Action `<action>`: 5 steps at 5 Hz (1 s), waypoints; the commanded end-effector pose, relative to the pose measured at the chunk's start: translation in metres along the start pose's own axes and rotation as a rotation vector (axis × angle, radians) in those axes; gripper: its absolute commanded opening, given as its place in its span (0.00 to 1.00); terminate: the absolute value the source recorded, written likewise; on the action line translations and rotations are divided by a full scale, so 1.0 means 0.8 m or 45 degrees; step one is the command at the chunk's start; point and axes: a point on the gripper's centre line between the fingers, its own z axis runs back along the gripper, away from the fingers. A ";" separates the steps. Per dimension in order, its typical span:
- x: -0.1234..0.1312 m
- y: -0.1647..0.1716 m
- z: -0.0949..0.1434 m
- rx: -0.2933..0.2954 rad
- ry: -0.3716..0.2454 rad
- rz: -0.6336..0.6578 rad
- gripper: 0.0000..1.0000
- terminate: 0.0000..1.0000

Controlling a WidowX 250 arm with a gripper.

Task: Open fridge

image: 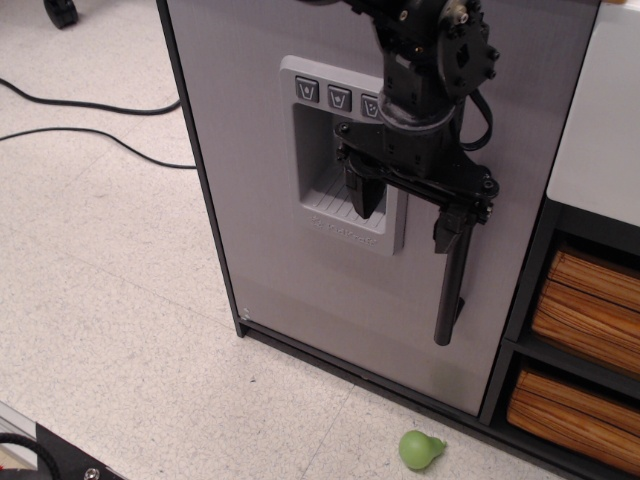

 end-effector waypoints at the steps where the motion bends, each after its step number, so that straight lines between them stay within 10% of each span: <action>1: 0.000 0.000 0.000 0.000 0.000 0.000 1.00 0.00; 5: 0.074 -0.024 -0.008 -0.042 -0.175 -0.030 1.00 0.00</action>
